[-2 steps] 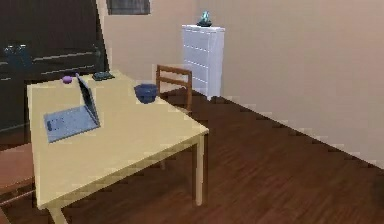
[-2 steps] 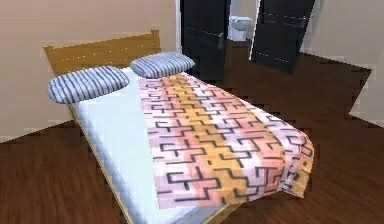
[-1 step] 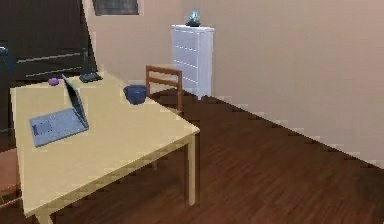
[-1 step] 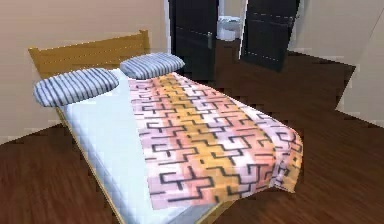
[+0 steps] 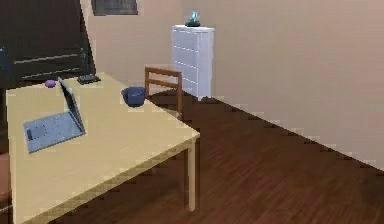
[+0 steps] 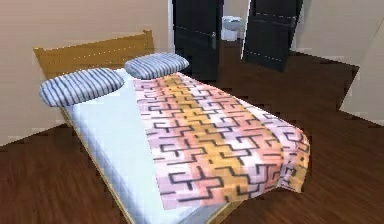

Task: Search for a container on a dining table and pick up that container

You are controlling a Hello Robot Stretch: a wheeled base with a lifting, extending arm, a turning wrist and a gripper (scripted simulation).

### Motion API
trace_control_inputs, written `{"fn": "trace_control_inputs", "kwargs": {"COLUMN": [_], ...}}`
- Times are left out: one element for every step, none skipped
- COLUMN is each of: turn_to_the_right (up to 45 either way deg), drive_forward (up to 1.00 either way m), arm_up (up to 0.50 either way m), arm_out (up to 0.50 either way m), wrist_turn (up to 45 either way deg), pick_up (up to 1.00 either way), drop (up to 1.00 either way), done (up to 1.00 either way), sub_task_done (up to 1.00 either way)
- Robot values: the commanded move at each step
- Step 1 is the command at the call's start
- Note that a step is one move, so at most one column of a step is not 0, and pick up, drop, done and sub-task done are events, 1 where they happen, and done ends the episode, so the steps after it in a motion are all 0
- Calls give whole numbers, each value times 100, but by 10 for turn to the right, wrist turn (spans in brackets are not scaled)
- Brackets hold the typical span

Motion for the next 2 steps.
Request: {"fn": "trace_control_inputs", "kwargs": {"turn_to_the_right": [-210, 0], "drive_forward": [0, 50], "arm_up": [0, 0], "arm_out": [0, 0], "wrist_turn": [0, 0], "pick_up": [0, 0], "drop": [0, 0], "done": [0, 0], "sub_task_done": [0, 0]}}
